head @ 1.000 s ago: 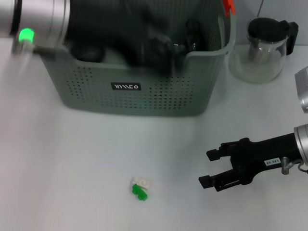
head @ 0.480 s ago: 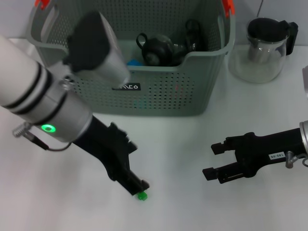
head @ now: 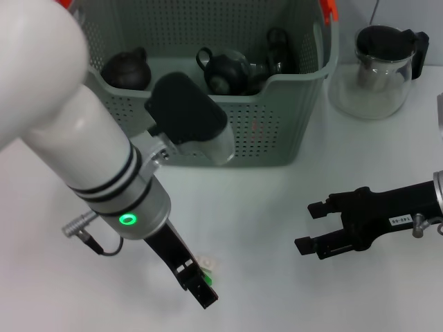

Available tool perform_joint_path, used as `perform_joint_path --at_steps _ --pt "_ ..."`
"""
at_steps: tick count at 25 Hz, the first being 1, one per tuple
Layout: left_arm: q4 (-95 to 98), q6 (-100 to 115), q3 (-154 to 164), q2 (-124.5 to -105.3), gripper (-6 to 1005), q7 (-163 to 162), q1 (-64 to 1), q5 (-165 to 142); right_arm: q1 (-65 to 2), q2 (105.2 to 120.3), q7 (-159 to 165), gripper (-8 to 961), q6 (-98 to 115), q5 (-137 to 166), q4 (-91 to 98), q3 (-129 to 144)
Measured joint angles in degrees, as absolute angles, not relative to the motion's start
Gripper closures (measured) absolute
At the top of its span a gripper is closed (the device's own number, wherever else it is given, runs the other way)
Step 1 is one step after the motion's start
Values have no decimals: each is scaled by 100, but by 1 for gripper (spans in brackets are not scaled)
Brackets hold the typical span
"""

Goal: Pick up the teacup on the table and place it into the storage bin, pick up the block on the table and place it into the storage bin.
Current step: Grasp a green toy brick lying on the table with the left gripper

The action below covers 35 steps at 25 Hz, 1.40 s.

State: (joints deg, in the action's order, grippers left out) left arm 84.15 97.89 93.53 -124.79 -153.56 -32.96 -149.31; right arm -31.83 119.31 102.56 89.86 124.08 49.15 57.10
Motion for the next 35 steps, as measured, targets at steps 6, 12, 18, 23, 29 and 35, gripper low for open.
perform_joint_path --at_steps 6,12,18,23,29,35 --pt "8210 9509 9606 -12481 40 -15891 -3311 -15013 -3182 11889 10216 24 8969 12411 4925 5716" --pt "7968 9234 9713 -12481 40 -16161 -3313 -15058 -3190 11871 10169 24 8943 12419 4939 5732" --pt "7651 8947 9903 -12481 41 -16264 -3361 -15139 -3208 11865 10143 24 8882 12465 4923 5744" --pt "7533 8820 9966 -12481 41 -16315 -3391 -15160 -3232 11873 10142 24 8847 12543 4922 5717" --pt "7501 8734 10036 -12481 51 -16444 -3416 -15162 -3234 11881 10142 24 8798 12552 4922 5712" --pt "7393 8632 10162 -12481 70 -16613 -3456 -15255 -3235 11890 10142 24 8727 12554 4919 5736"
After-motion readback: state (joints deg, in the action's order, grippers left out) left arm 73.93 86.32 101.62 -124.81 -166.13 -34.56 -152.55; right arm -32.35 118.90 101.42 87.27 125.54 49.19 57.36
